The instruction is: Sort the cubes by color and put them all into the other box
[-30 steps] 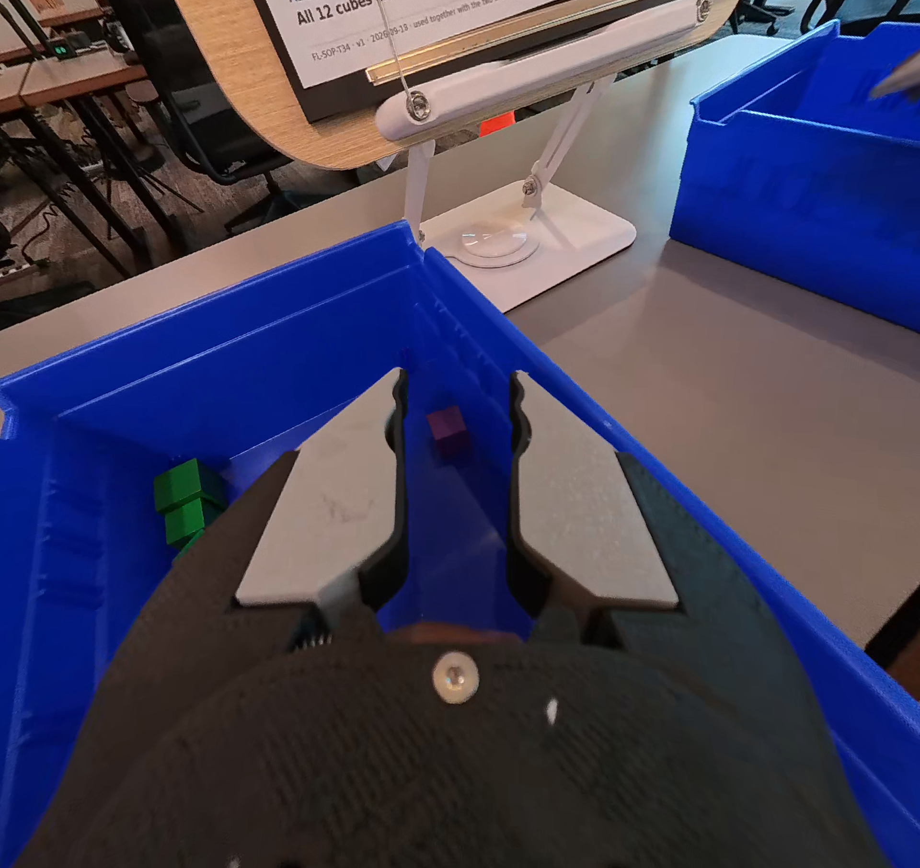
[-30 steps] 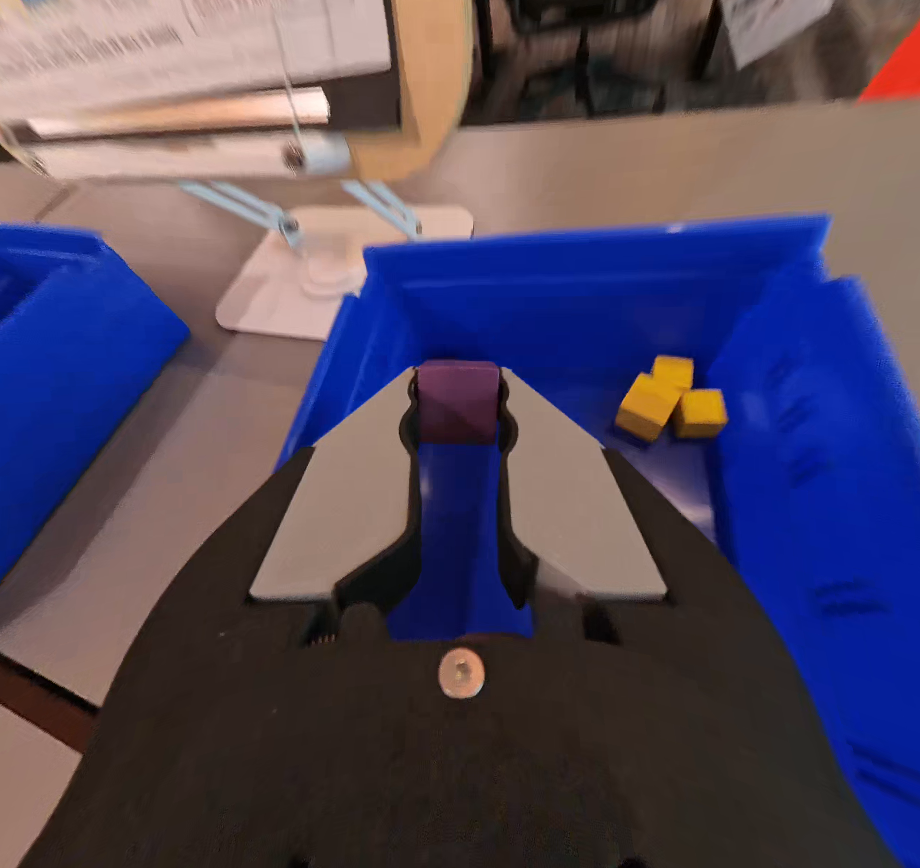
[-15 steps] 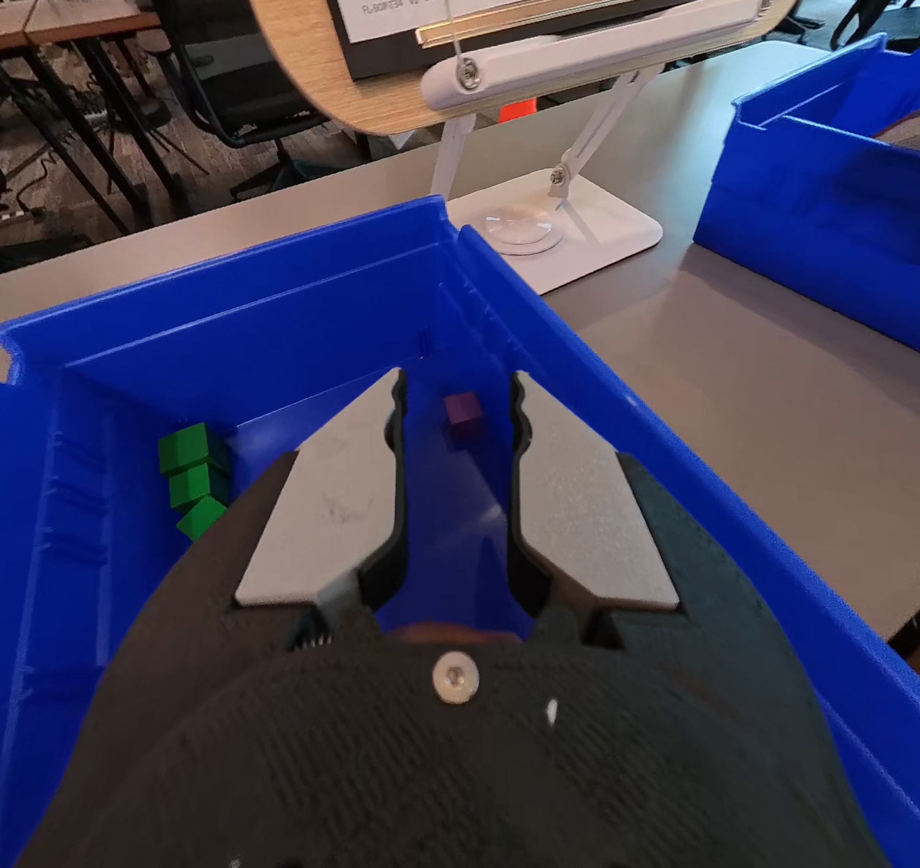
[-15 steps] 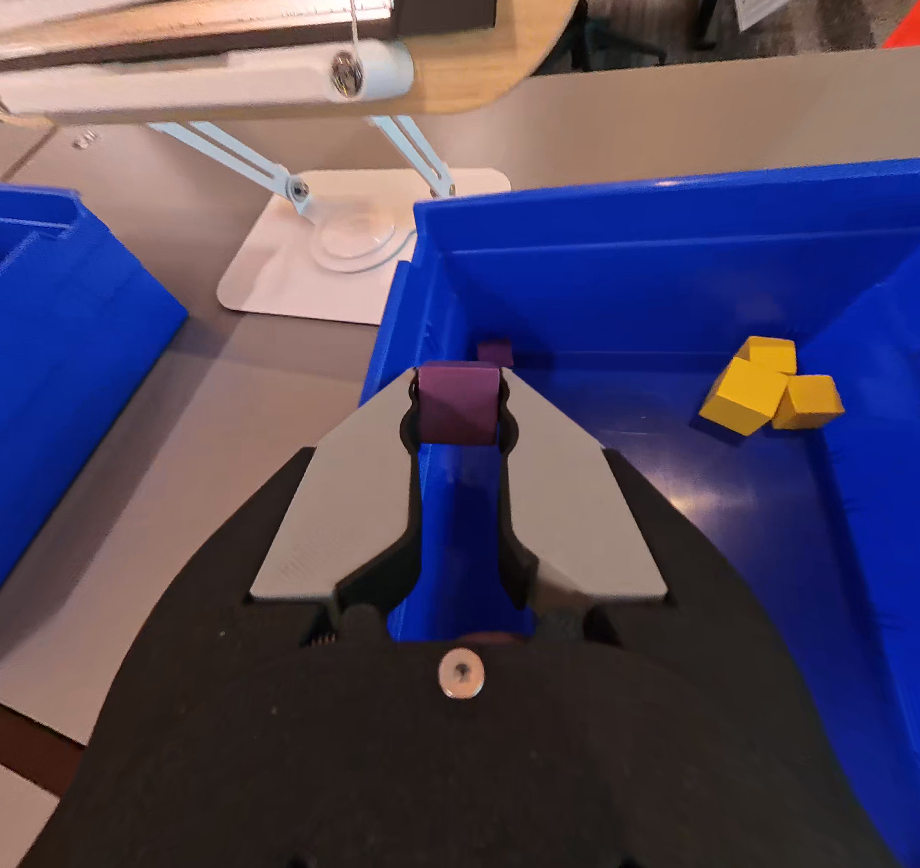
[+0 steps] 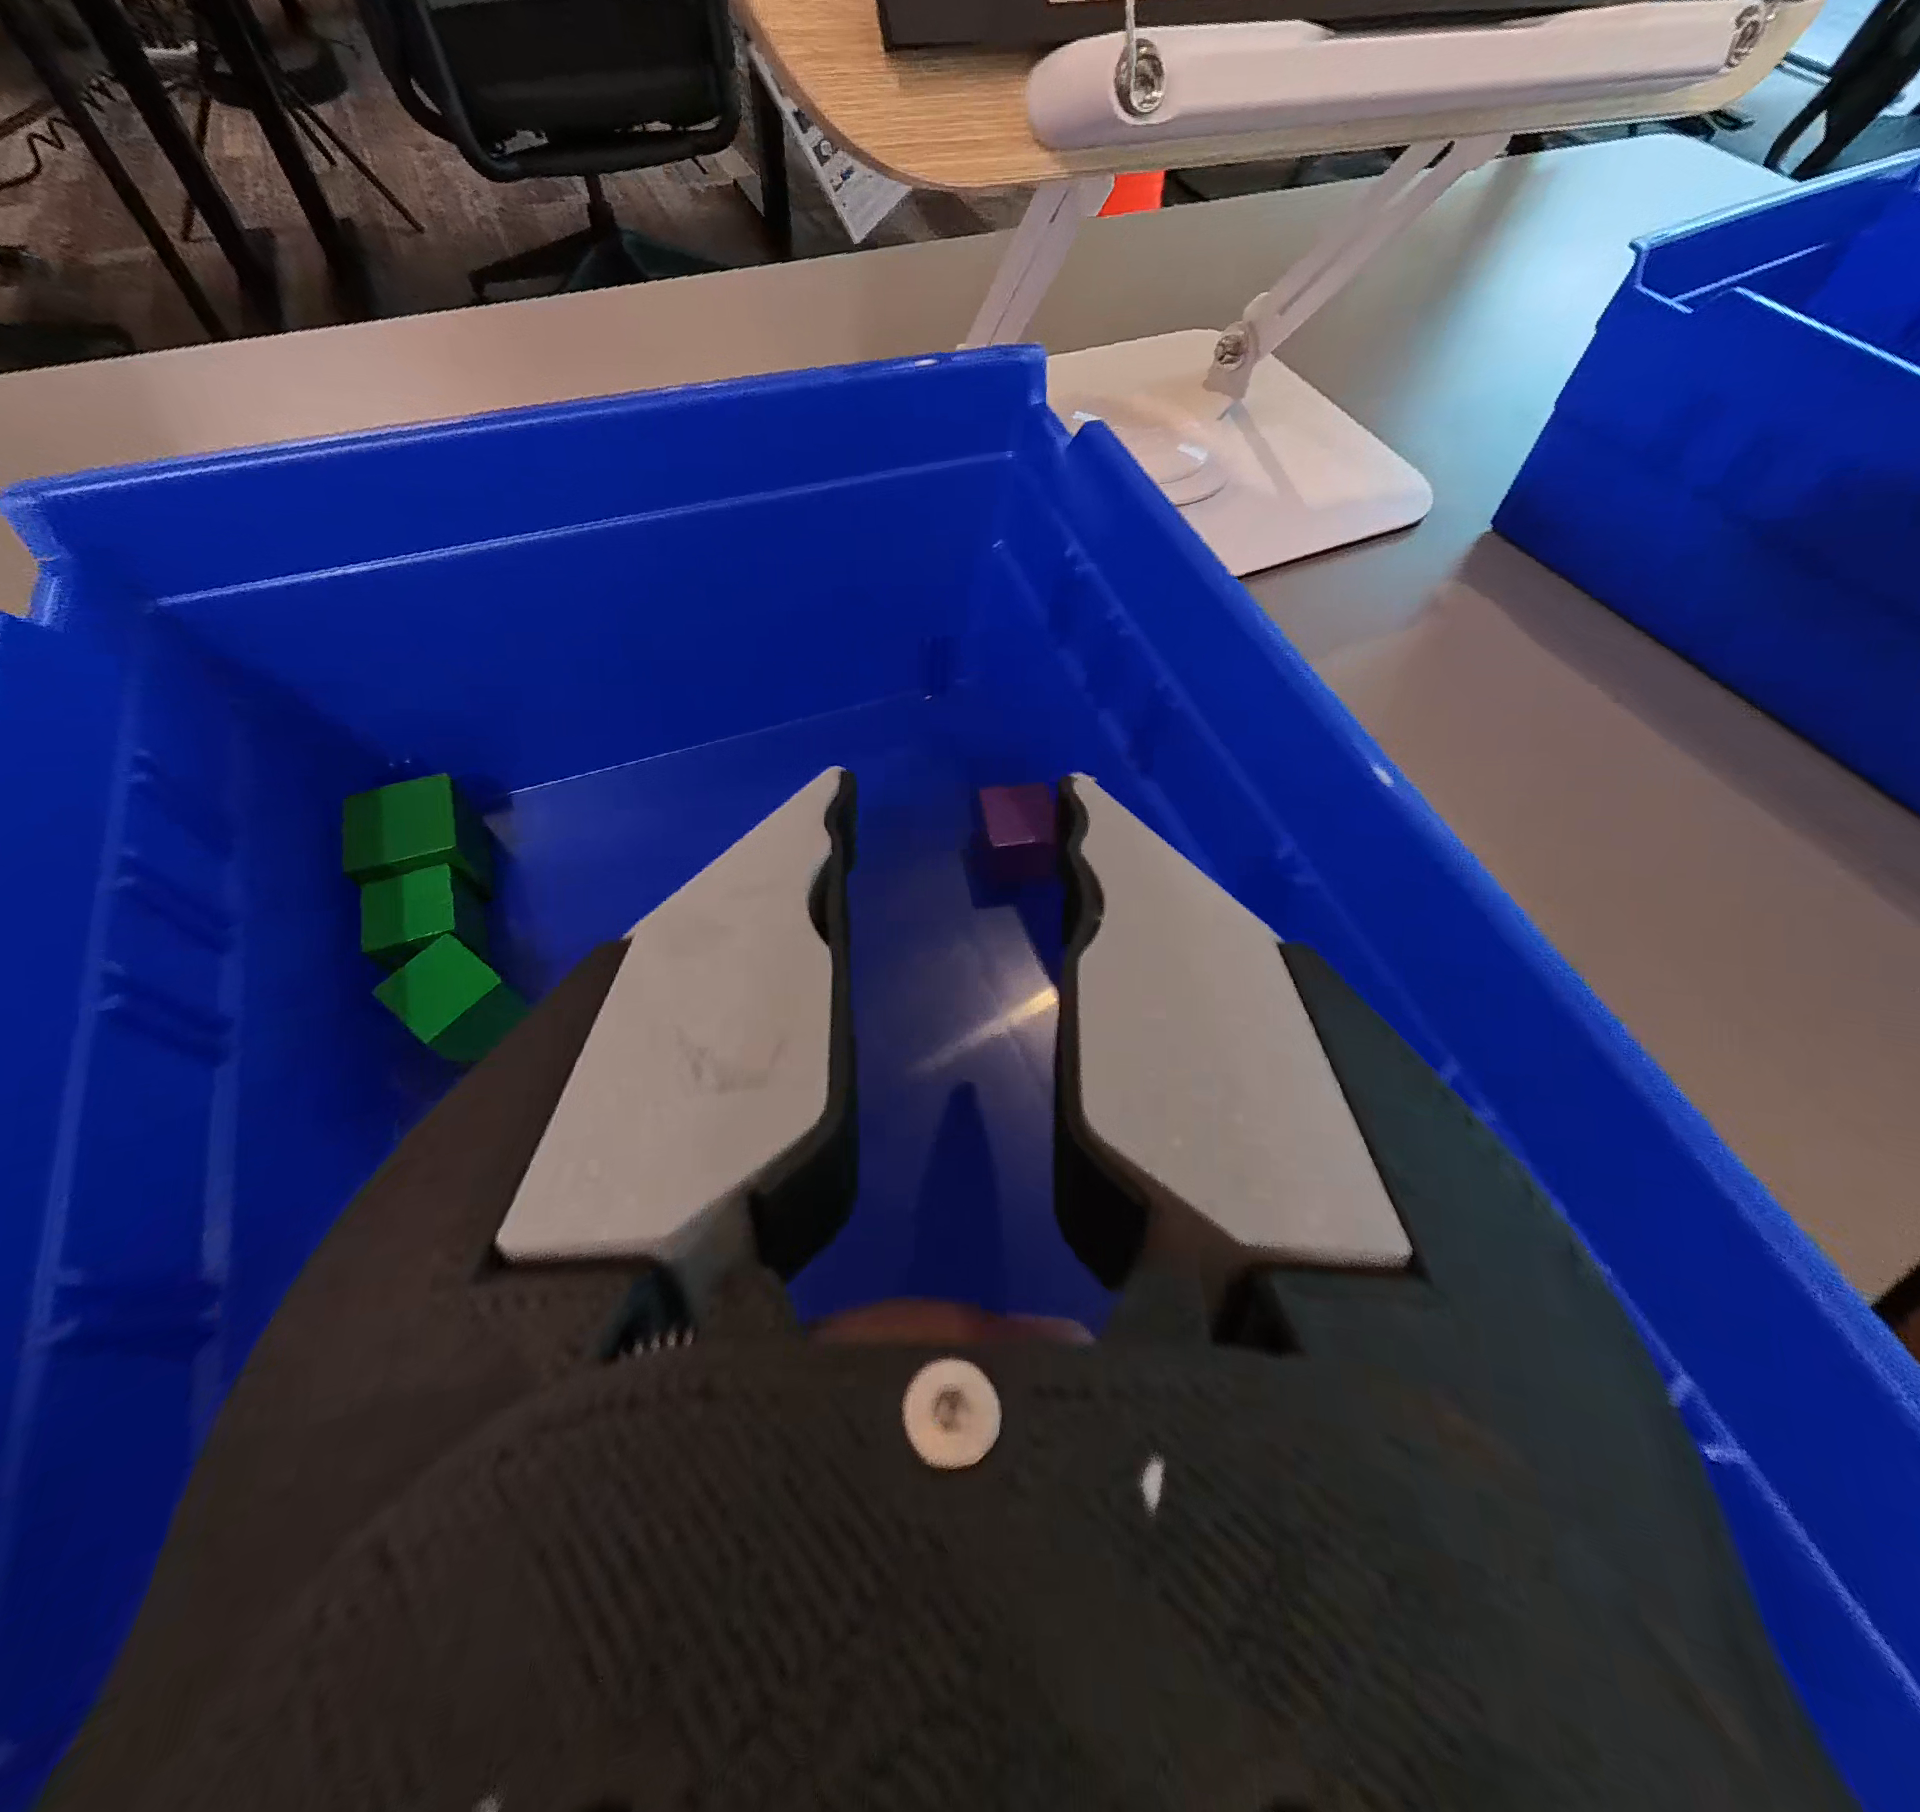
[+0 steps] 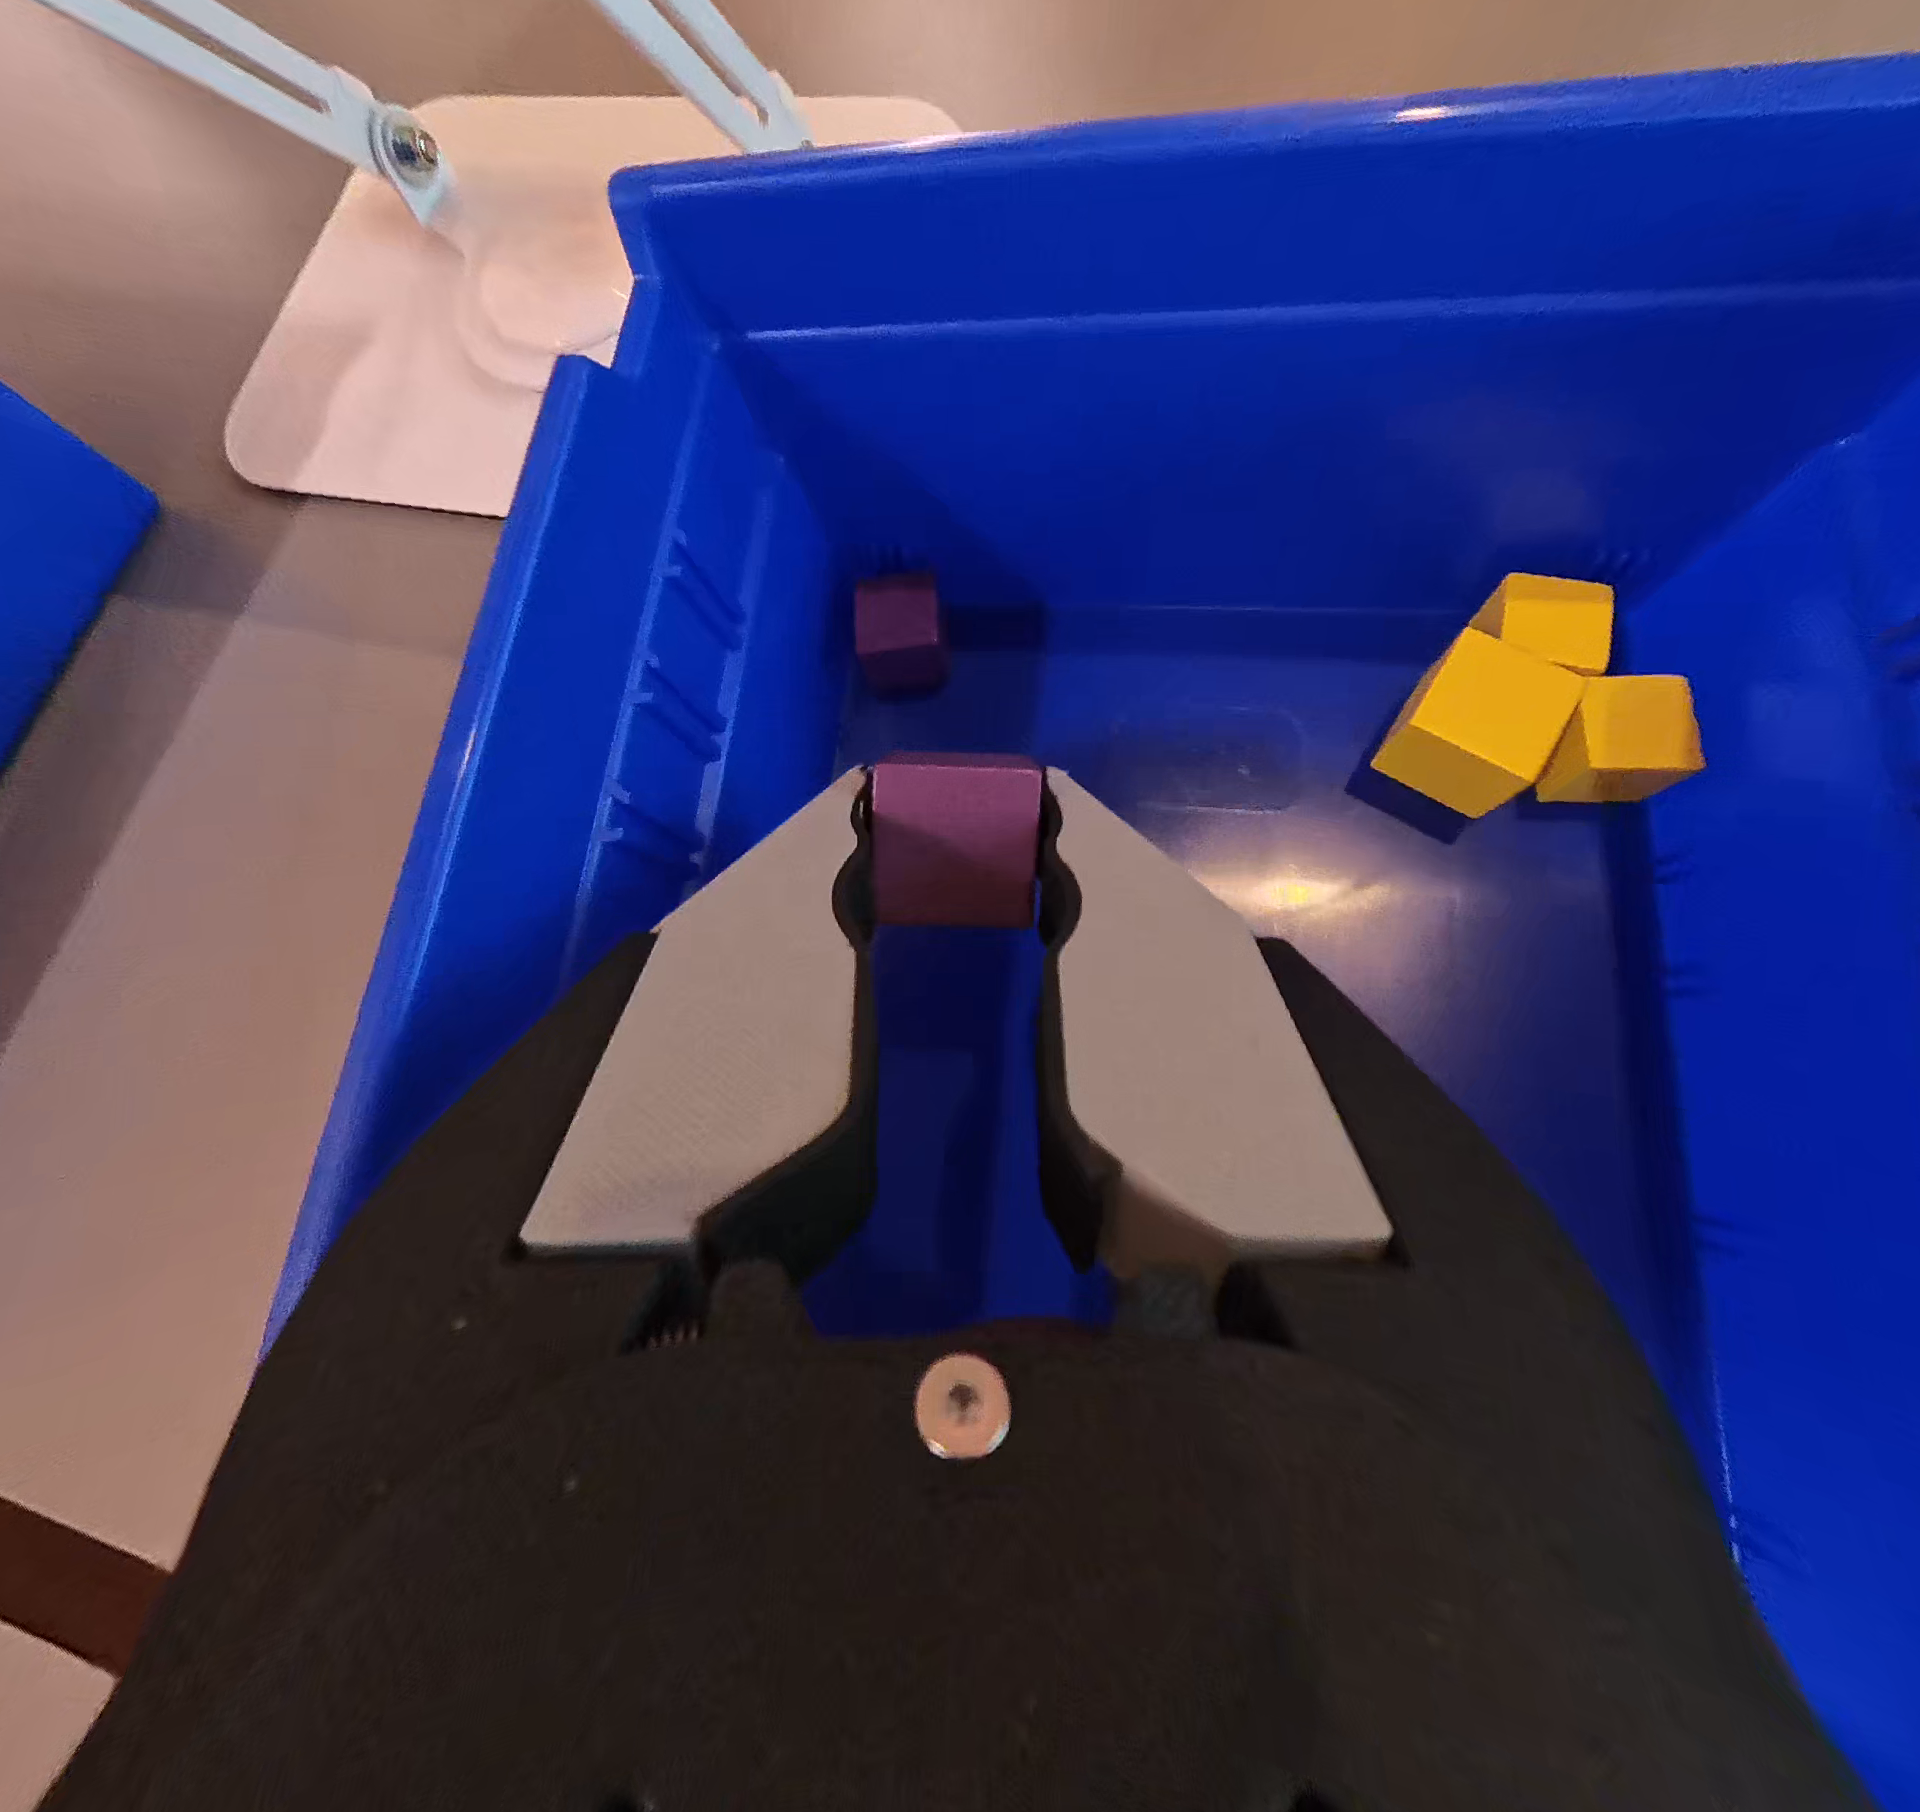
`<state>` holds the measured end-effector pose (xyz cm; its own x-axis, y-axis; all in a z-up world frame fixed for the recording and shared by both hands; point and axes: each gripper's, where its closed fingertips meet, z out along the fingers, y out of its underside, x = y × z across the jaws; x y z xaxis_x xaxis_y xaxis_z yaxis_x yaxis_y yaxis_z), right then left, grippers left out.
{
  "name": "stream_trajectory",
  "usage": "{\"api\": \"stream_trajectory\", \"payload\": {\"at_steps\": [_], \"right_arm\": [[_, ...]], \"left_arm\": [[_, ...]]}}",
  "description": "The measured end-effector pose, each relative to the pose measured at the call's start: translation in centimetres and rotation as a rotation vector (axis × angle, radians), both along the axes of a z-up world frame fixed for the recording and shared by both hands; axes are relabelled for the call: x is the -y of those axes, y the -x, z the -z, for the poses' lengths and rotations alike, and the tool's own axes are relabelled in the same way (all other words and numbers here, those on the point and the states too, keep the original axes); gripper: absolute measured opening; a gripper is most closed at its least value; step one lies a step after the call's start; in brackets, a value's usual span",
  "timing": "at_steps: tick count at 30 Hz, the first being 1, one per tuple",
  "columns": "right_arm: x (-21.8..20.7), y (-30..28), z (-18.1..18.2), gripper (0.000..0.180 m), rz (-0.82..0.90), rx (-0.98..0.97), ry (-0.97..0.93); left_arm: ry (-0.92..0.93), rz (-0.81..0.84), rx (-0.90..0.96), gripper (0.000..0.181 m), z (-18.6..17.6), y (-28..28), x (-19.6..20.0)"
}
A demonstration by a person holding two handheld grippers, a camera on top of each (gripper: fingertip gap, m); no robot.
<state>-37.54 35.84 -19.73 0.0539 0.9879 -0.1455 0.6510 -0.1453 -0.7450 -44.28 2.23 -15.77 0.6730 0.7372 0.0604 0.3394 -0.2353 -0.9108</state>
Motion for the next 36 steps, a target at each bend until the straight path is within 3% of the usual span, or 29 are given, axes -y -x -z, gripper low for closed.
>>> {"api": "stream_trajectory", "payload": {"at_steps": [2,4,5,15,22,30,36], "right_arm": [[0.0,1.2,-0.5,0.027,0.037,-0.058,0.027],[-0.5,2.2,-1.4,0.062,0.093,-0.128,0.048],[-0.8,2.2,-1.6,0.064,0.105,-0.144,0.054],[-2.0,0.7,-5.7,0.064,0.099,-0.297,0.064],[-0.6,-0.5,-11.1,0.062,0.05,-0.512,0.097],[3.6,-3.1,-17.3,0.063,-0.033,-0.754,0.0],[9.1,-4.9,-19.7,0.068,-0.177,-0.841,-0.077]], "left_arm": [[0.011,0.004,-0.008,0.038,0.0,-0.1,-0.1],[0.014,0.011,-0.011,0.038,0.0,-0.2,-0.2],[0.014,0.01,-0.012,0.038,0.0,-0.2,-0.2],[0.019,0.029,-0.009,0.039,0.1,-0.4,-0.5],[0.041,0.017,0.002,0.039,0.6,-0.2,-0.4],[0.04,0.023,-0.01,0.039,0.4,-0.3,-0.5],[0.054,0.034,-0.013,0.04,0.5,-0.4,-0.8]]}}
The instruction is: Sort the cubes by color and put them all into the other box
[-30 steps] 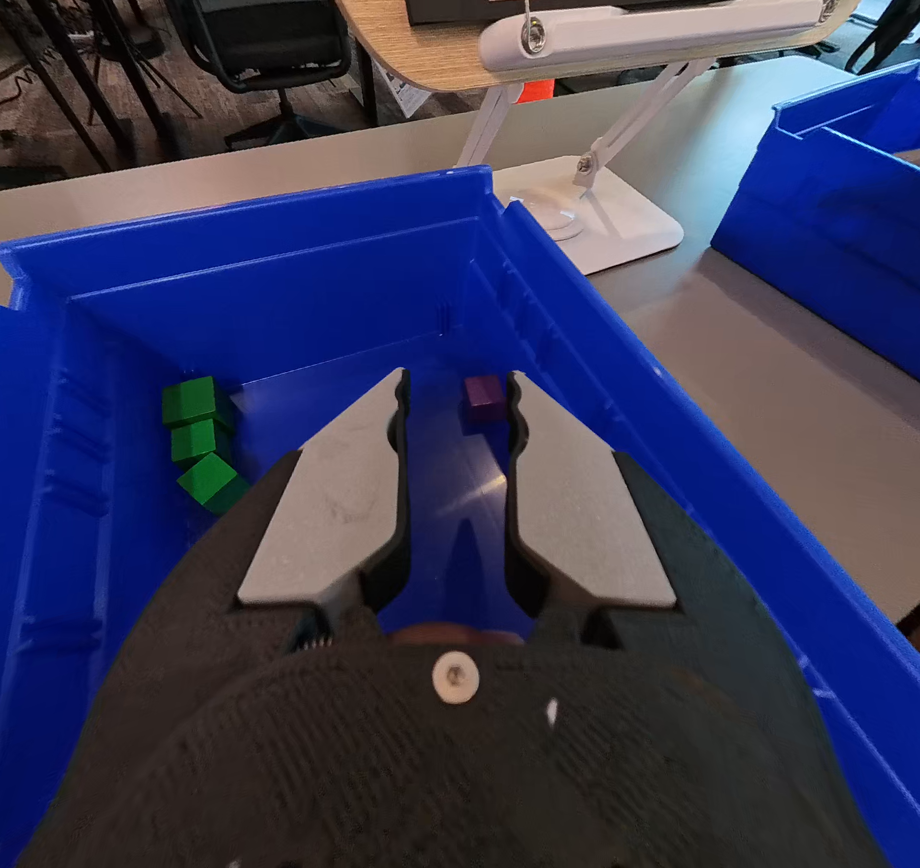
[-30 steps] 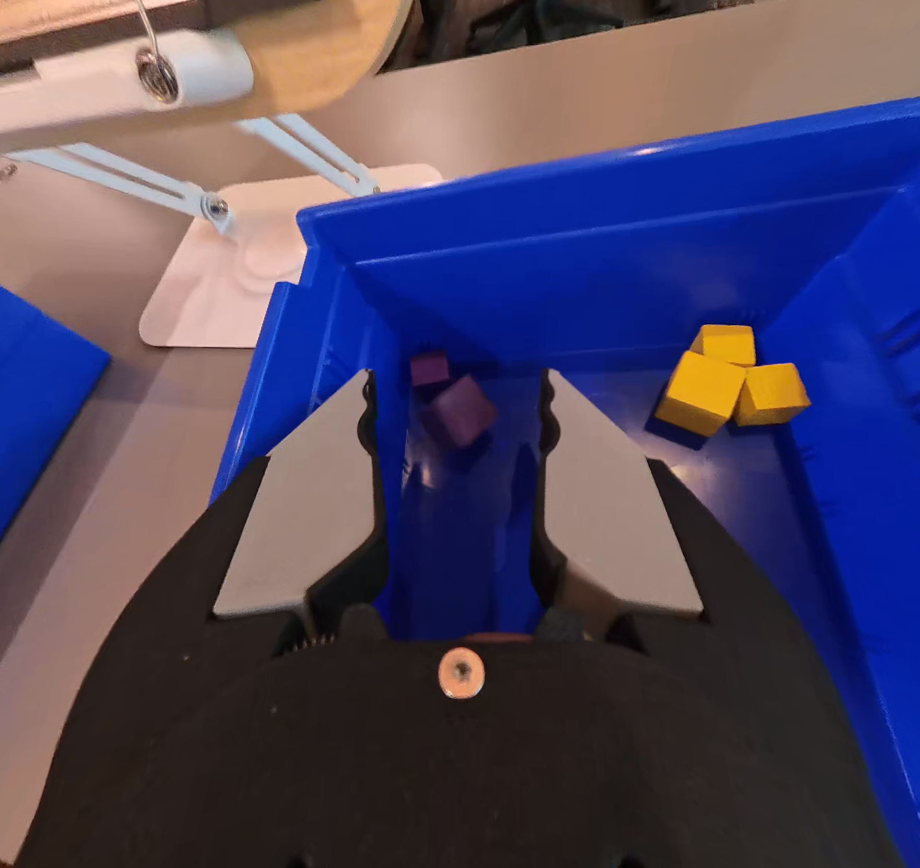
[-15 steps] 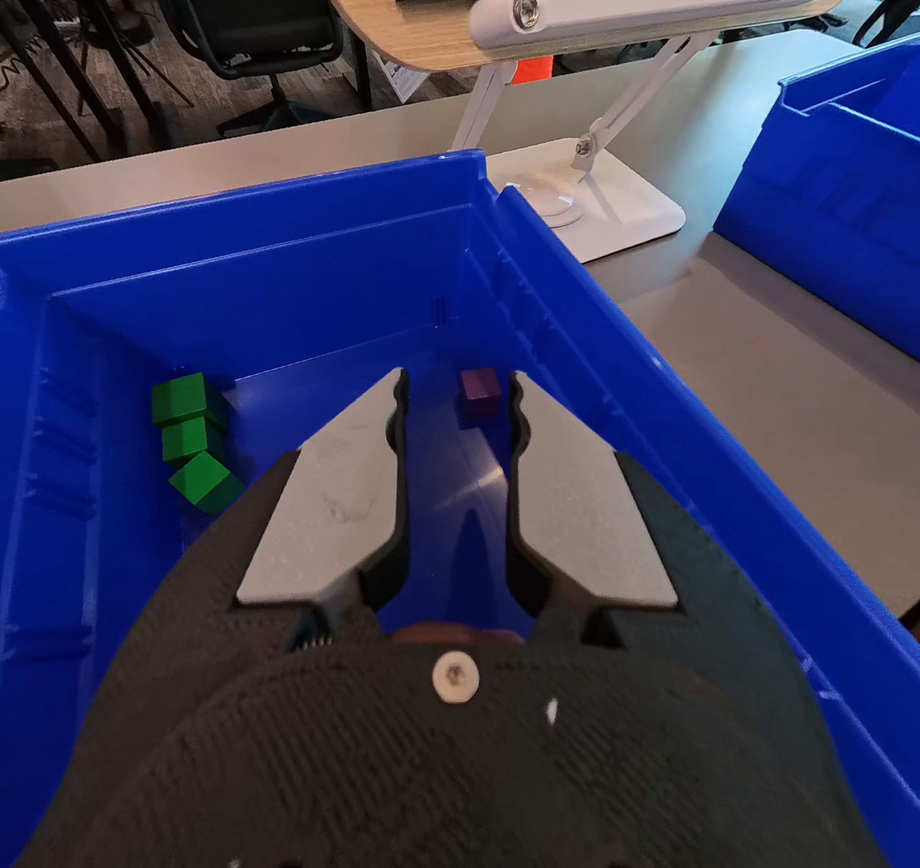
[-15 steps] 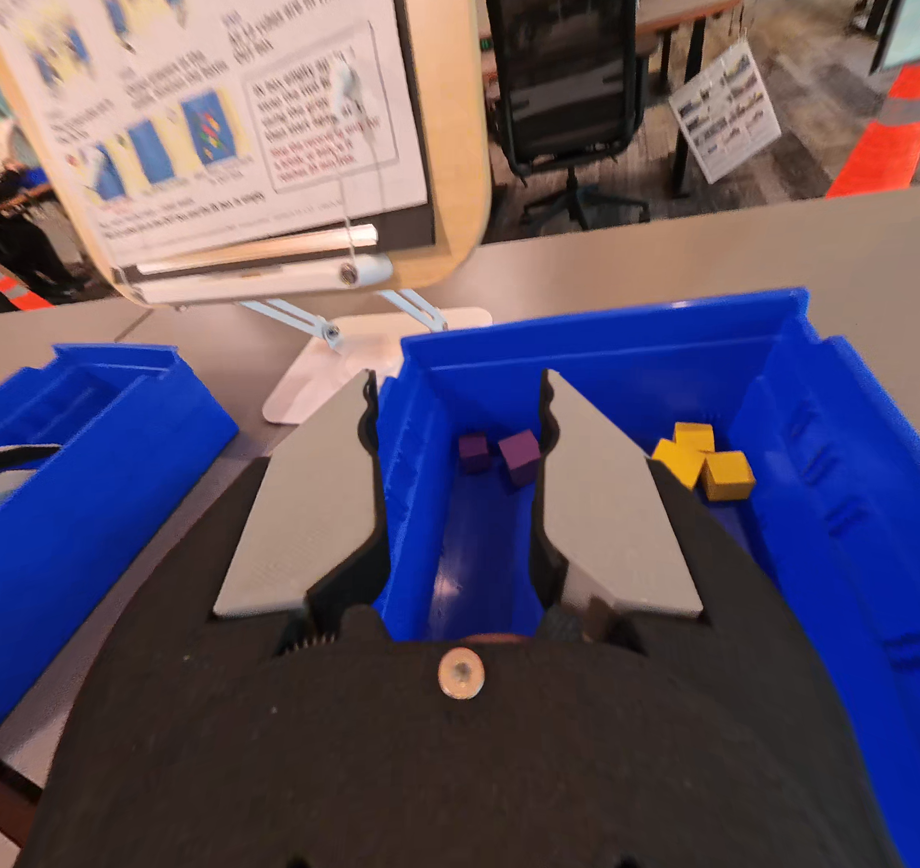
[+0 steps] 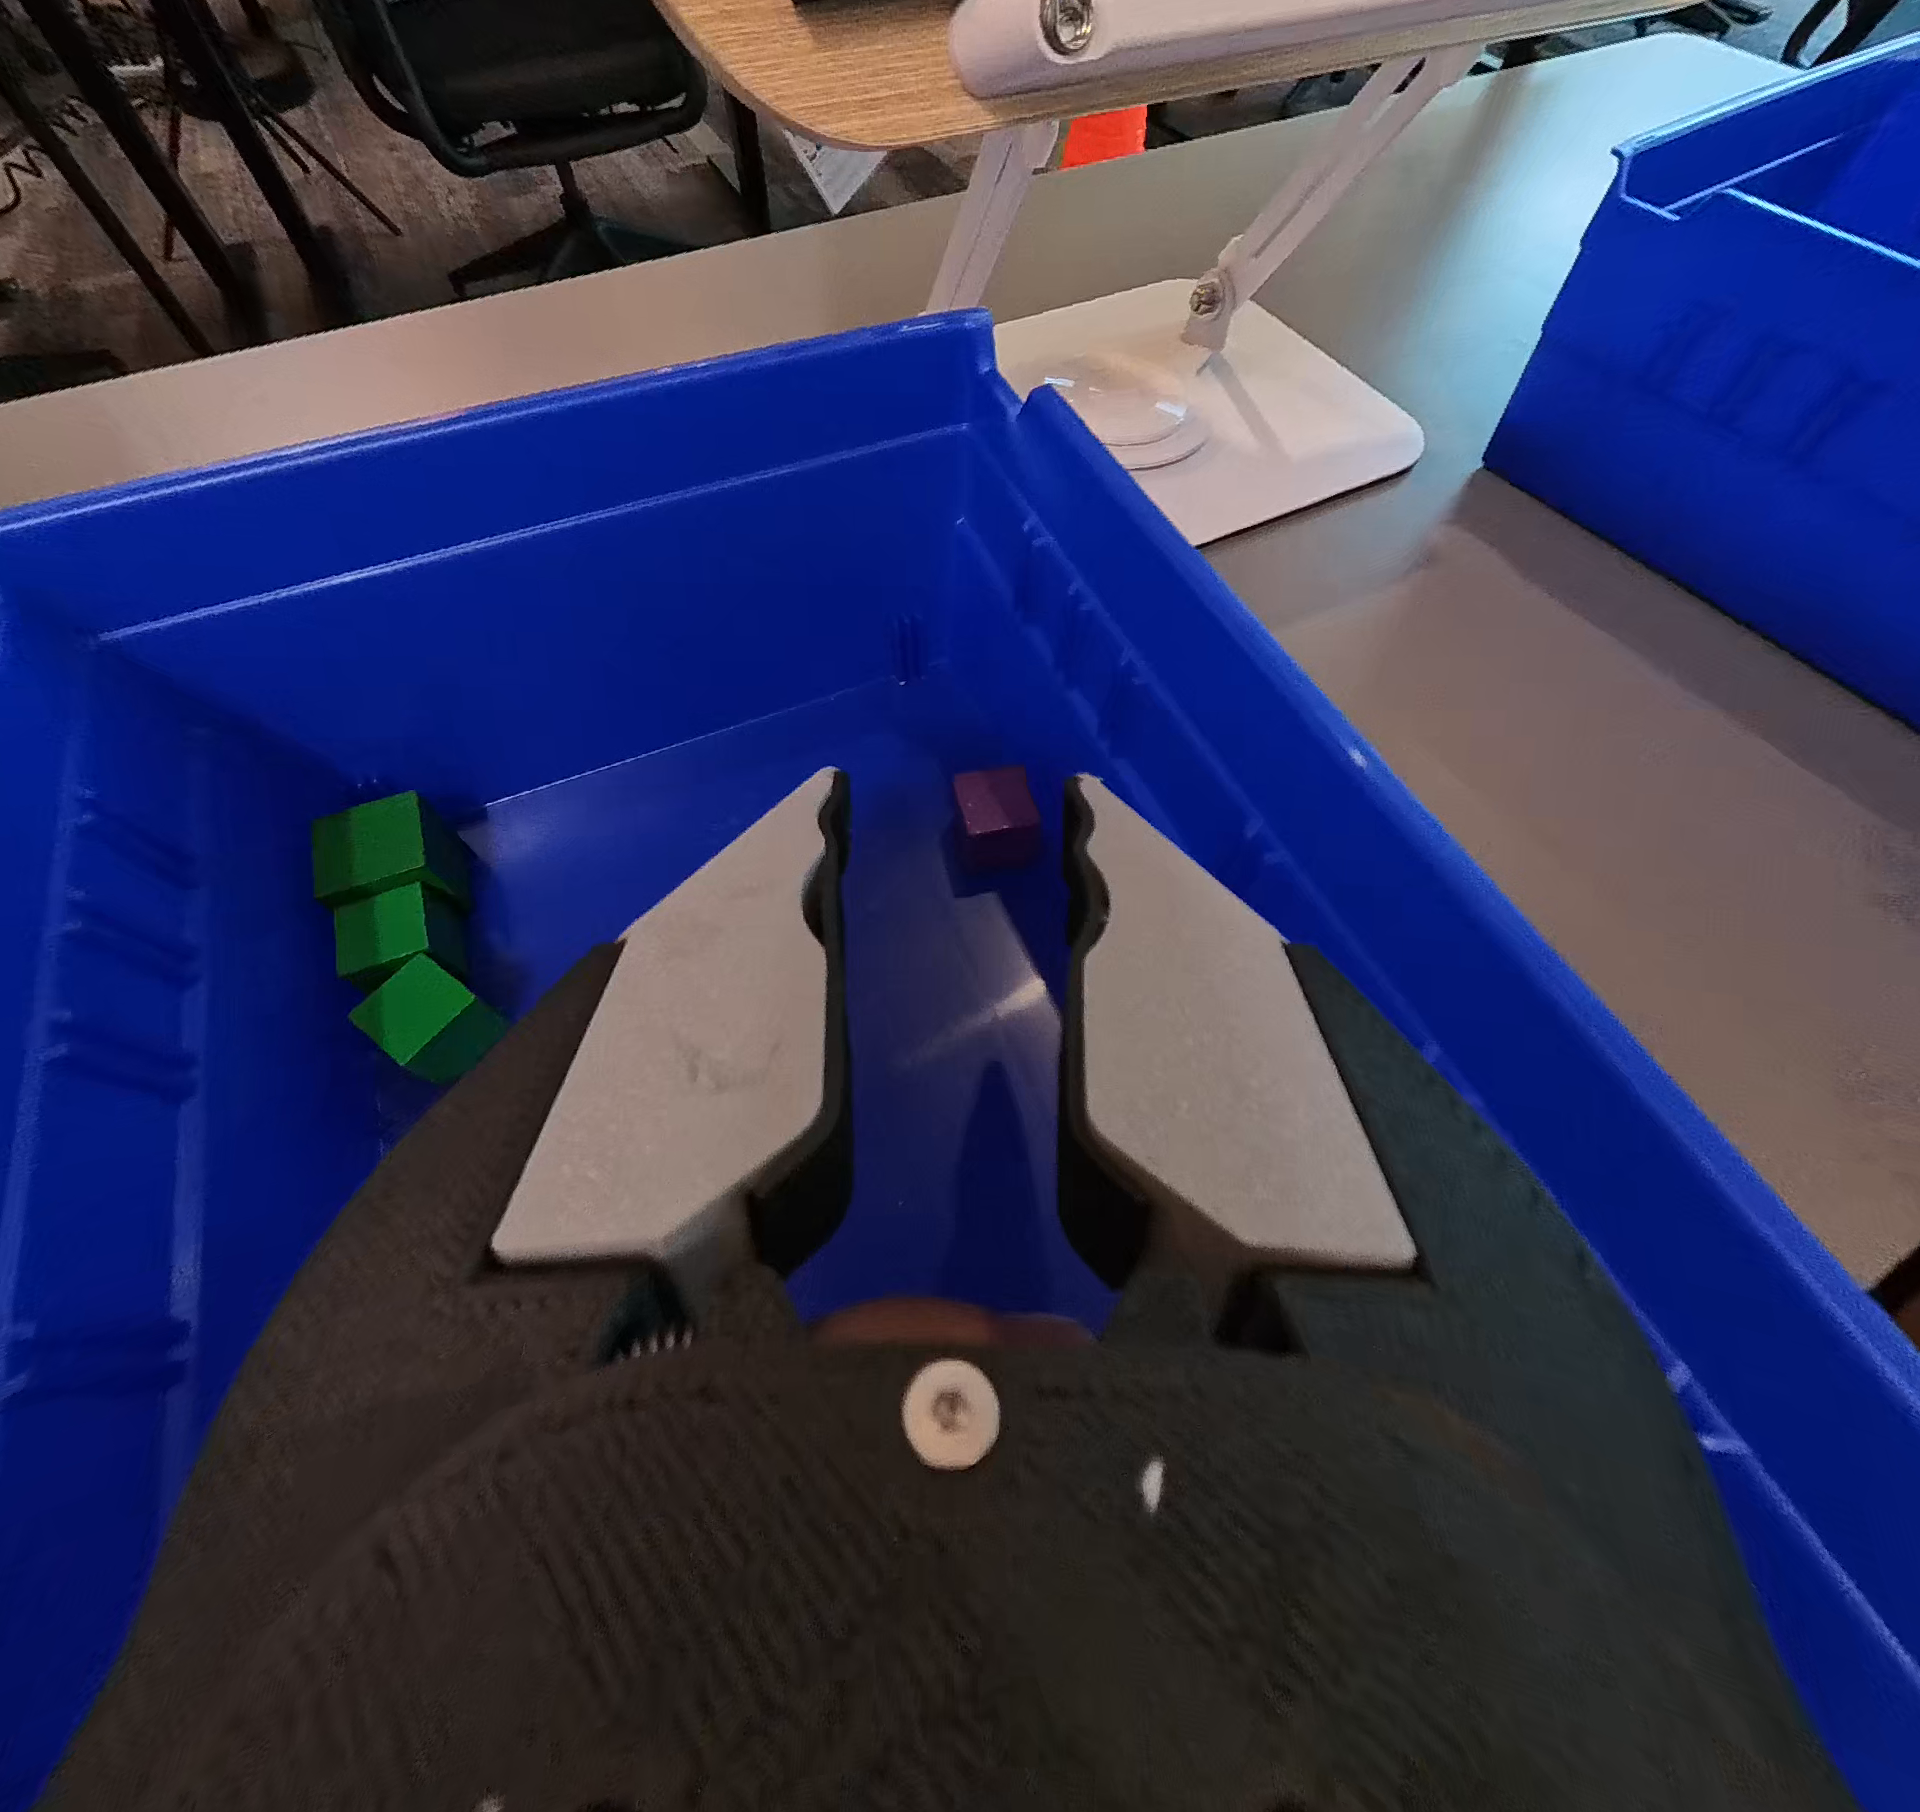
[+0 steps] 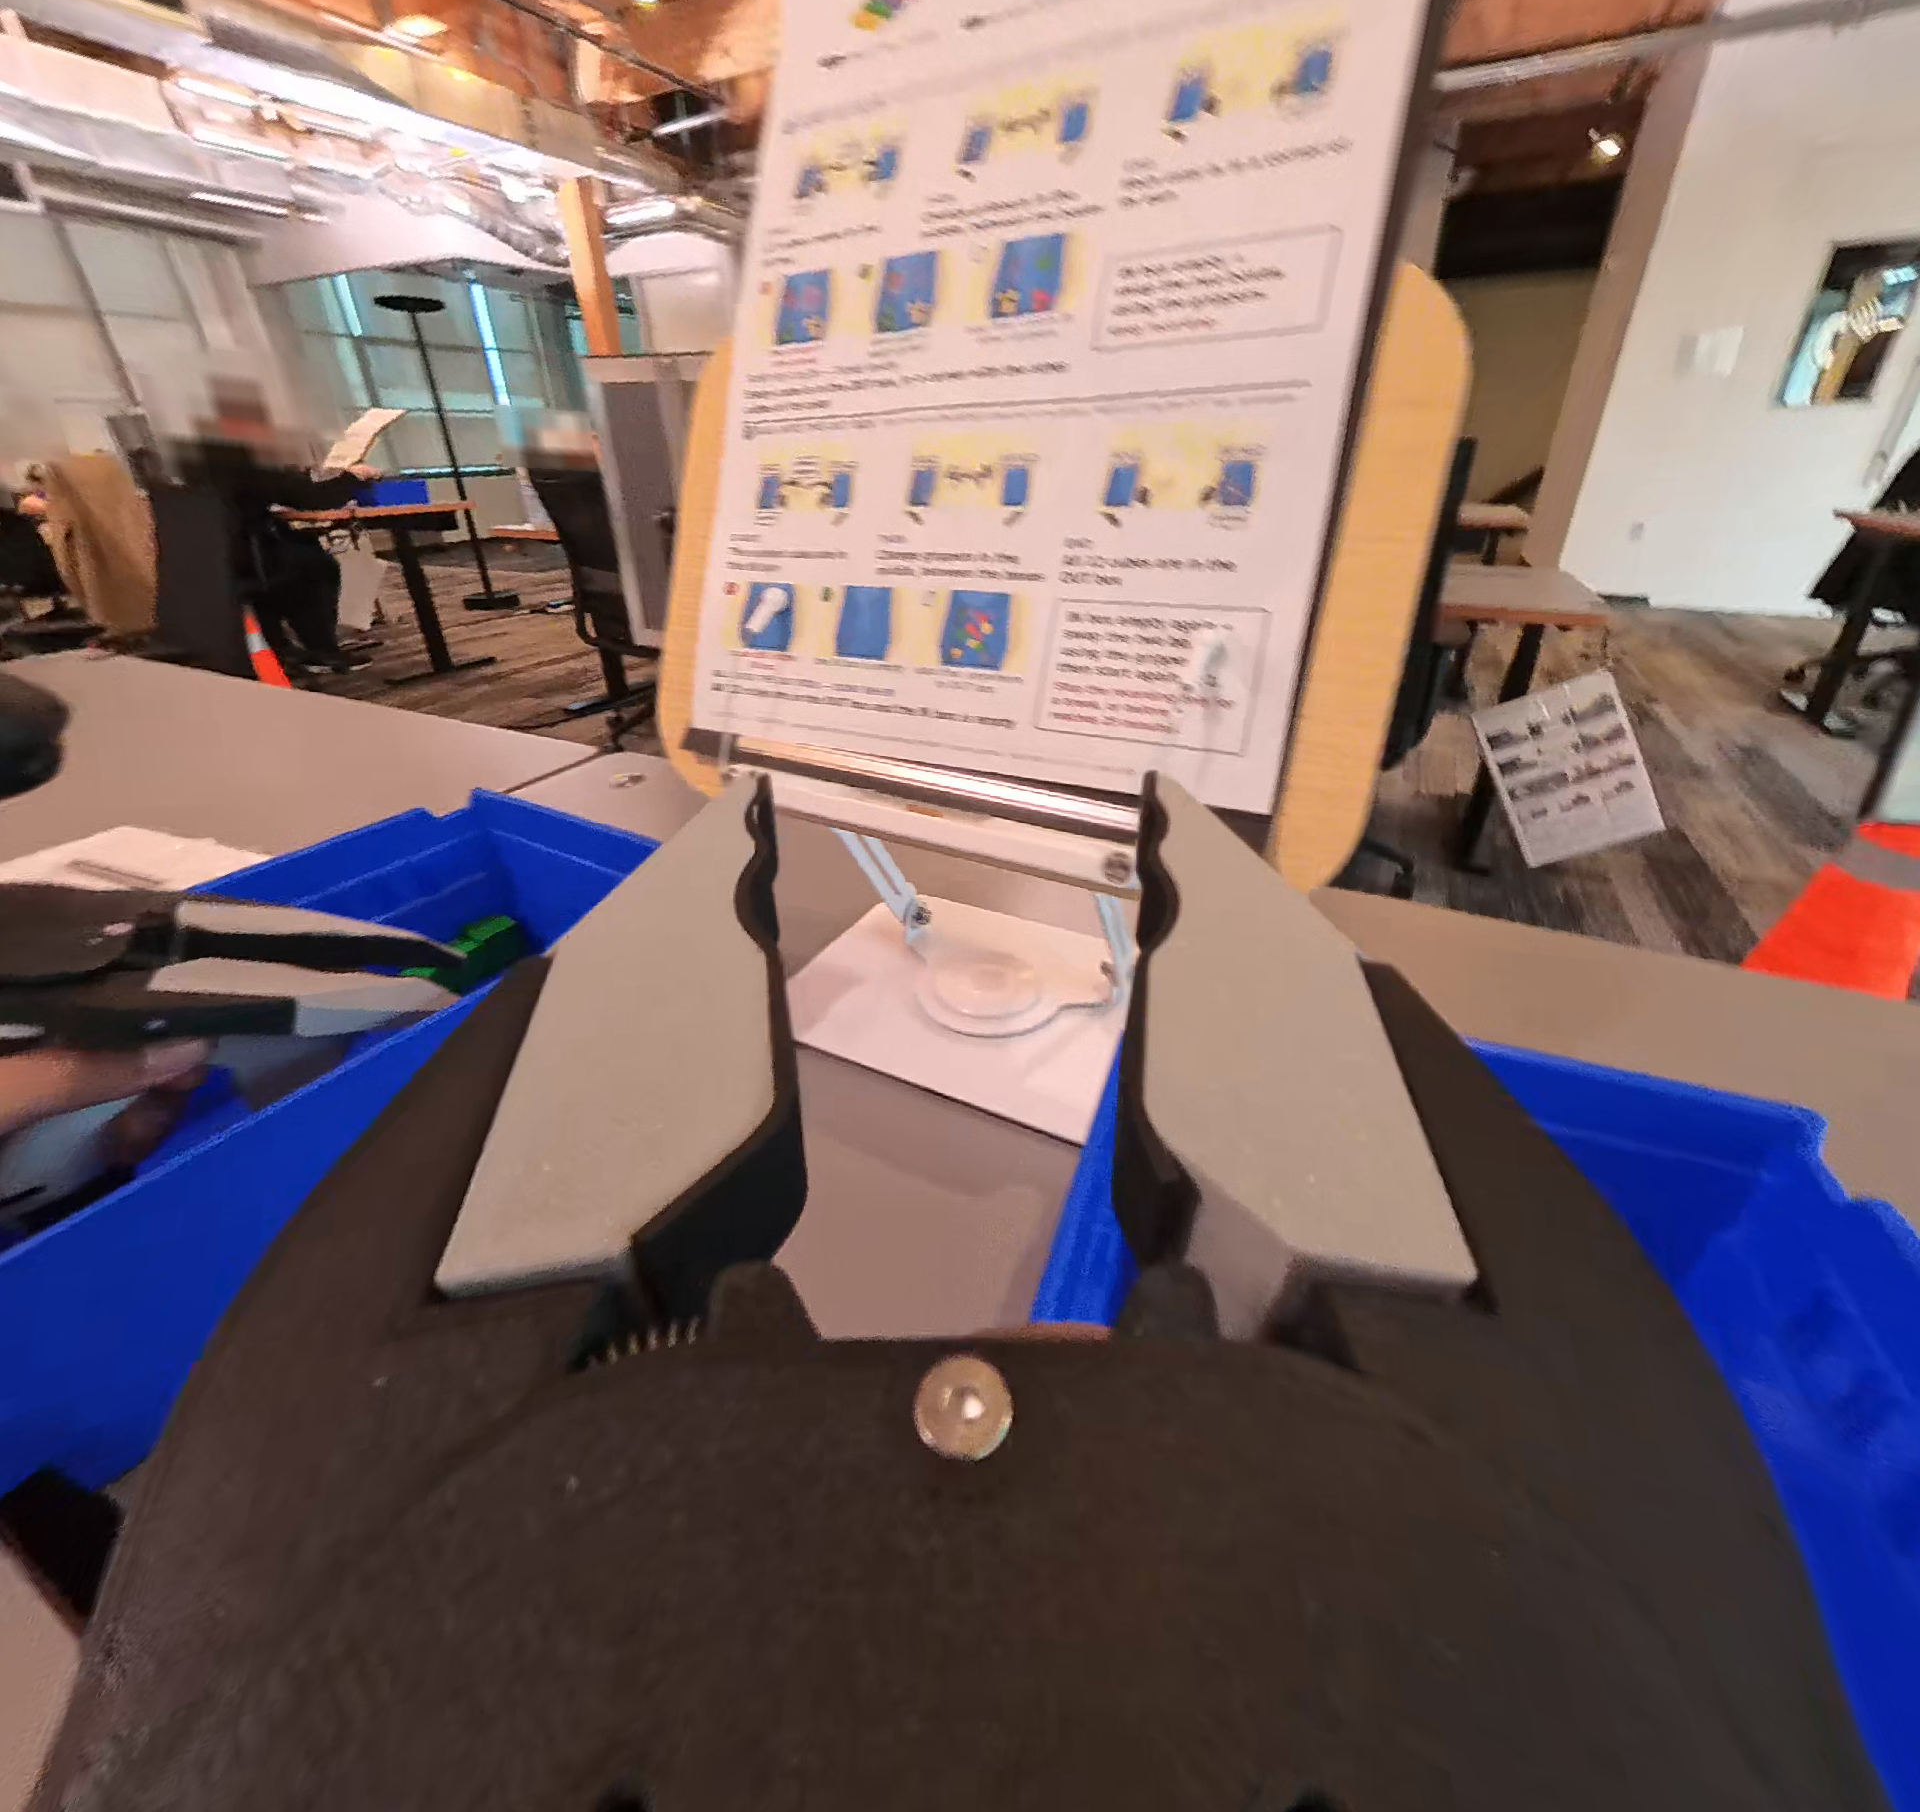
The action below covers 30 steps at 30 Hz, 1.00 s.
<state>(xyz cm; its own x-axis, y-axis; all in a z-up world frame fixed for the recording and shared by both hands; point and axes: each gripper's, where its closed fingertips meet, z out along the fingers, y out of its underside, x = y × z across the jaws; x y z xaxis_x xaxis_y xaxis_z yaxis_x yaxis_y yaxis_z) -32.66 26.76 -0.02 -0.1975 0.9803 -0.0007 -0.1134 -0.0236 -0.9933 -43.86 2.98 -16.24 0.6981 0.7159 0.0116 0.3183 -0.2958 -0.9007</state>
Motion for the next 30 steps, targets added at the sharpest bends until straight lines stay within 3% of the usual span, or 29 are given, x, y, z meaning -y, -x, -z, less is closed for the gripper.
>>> {"api": "stream_trajectory", "payload": {"at_steps": [6,13,19,30], "right_arm": [[6.6,-0.5,1.4,0.067,-0.143,0.06,-0.107],[11.4,1.5,9.2,0.067,-0.224,0.343,-0.197],[11.6,3.0,16.0,0.067,-0.187,0.569,-0.297],[11.3,3.6,19.7,0.067,-0.179,0.681,-0.351]], "left_arm": [[0.012,0.013,0.004,0.041,0.2,-0.1,-0.2],[0.03,0.016,0.0,0.042,0.4,-0.2,-0.4],[0.029,0.017,0.002,0.042,0.4,-0.2,-0.4],[0.086,0.007,0.022,0.044,1.4,-0.1,-0.5]]}}
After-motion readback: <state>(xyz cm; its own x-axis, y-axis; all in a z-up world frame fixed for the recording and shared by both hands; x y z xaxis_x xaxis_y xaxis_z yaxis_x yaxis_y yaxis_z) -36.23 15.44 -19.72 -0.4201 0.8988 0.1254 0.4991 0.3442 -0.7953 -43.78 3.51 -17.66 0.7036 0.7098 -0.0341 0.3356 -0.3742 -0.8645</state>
